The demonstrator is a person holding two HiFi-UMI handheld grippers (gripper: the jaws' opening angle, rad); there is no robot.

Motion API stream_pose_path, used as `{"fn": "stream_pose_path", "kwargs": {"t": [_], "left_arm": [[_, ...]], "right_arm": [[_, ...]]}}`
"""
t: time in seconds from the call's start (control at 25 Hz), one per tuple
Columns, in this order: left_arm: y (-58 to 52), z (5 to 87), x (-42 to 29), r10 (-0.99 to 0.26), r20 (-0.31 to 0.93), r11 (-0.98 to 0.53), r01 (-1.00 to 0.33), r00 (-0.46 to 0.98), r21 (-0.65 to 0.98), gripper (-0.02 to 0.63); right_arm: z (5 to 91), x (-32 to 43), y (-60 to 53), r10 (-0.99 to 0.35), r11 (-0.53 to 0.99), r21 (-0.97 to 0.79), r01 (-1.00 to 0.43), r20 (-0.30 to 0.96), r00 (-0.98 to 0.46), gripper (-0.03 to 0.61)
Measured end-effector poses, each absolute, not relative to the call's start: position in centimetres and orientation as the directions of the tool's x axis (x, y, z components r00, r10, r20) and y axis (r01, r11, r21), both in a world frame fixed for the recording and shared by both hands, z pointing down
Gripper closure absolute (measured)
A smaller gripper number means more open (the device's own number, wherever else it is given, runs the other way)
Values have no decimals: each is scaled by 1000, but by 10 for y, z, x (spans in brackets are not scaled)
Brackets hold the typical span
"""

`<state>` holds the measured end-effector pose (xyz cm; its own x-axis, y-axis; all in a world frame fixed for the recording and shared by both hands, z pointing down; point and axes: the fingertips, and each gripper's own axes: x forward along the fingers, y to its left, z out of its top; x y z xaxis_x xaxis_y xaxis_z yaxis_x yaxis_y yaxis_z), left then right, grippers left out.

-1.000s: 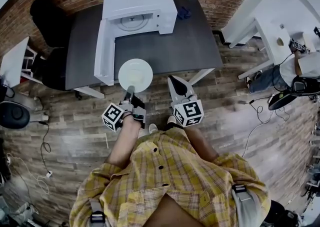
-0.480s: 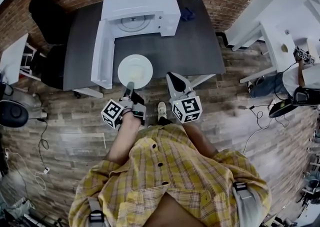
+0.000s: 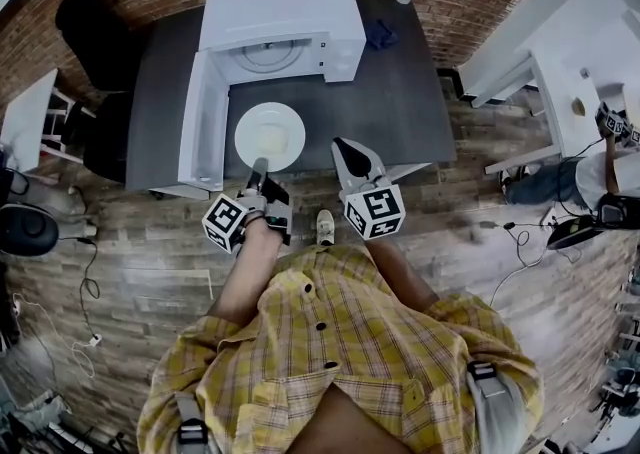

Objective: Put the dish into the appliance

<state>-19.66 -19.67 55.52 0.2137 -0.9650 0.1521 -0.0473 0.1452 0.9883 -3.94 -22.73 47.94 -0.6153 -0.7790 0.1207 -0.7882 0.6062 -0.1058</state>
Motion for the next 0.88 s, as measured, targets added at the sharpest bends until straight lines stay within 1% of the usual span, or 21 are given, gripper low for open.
{"fn": "stream_pose_path", "kwargs": {"t": [0.08,0.32,0.88], "left_arm": [[-205,556,-197,-967,147,143,-34,209,989,606],[-224,561,-200,-968,157,150,-50,194,987,607],[-261,583,-191,-970,156,151,-43,184,988,607]], "right_arm": [[480,-39,-236,-778,607,-117,-786,118,-618,577],[483,-41,-259,-780,604,-119,-788,110,-615,578],[496,-45,-277,-755,633,-125,-764,120,-645,578]]}}
